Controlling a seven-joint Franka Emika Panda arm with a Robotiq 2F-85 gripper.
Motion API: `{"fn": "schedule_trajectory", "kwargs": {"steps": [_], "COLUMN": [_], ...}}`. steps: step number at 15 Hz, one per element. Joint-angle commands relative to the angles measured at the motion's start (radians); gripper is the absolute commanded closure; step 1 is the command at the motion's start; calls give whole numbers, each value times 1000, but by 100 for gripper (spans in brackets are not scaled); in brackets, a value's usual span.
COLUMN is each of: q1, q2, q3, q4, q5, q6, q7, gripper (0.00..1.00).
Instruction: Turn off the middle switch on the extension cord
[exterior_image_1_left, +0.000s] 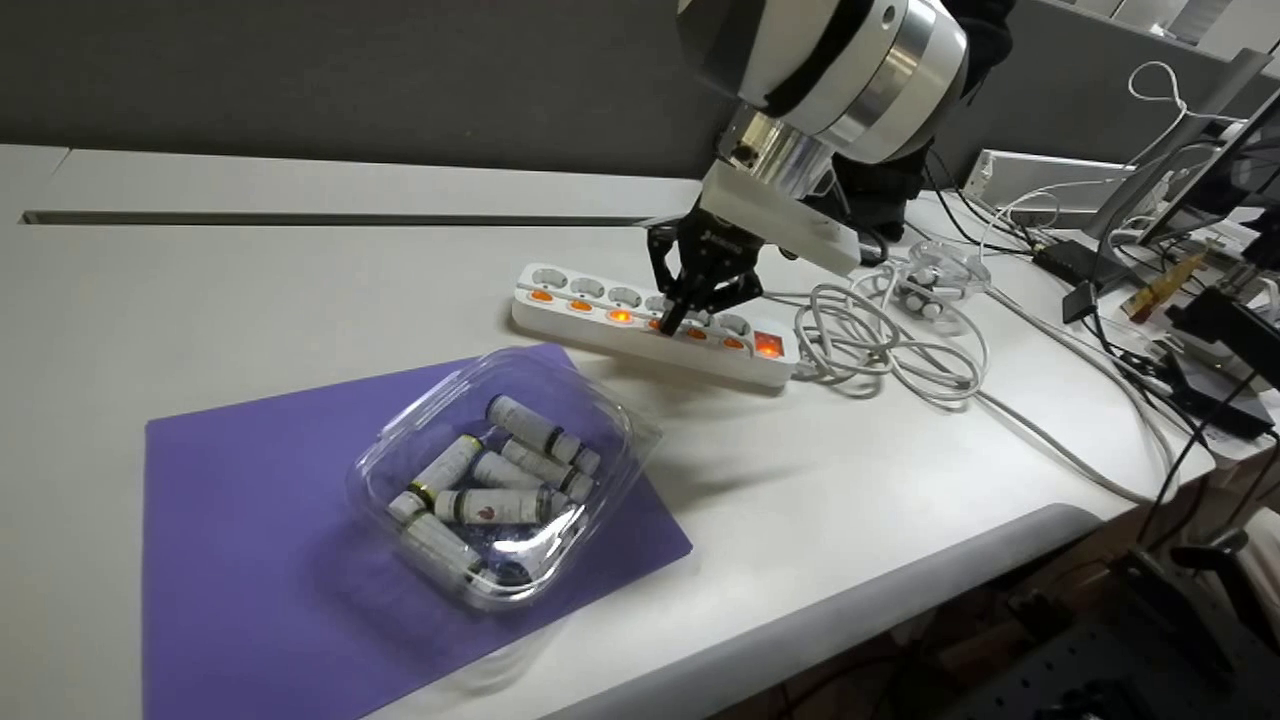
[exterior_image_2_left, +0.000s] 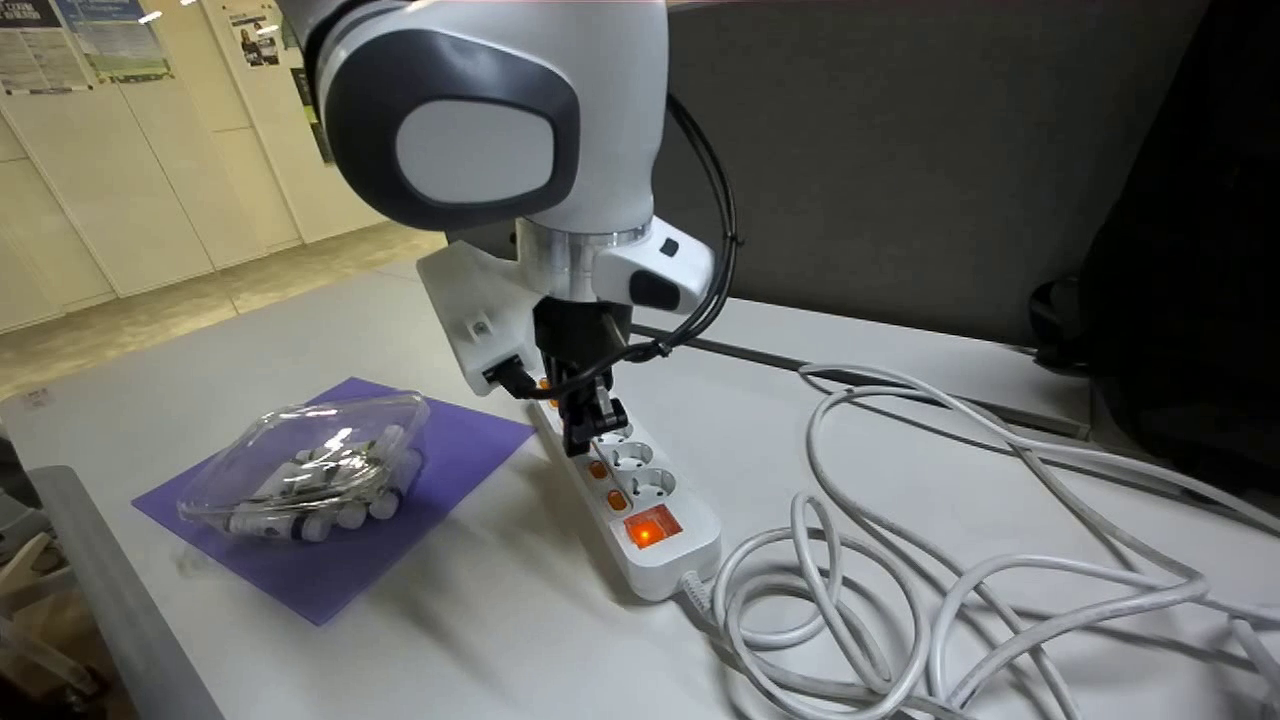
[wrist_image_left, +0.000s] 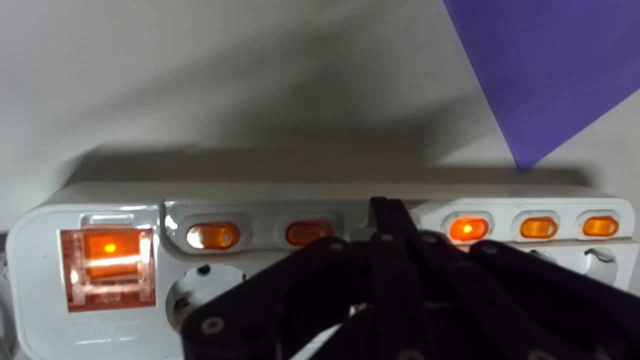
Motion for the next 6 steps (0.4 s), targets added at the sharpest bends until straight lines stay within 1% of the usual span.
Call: {"fn": "schedule_trajectory", "kwargs": {"steps": [1, 3, 6], "q1": [-17, -9, 43], "q2": [50, 50, 18], "q3": [-2, -11, -54], "q4": [41, 44, 25], "q5": [37, 36, -6], "q6": [-53, -65, -64], "q7": [-13, -6, 70], "gripper": [100, 100, 100]}}
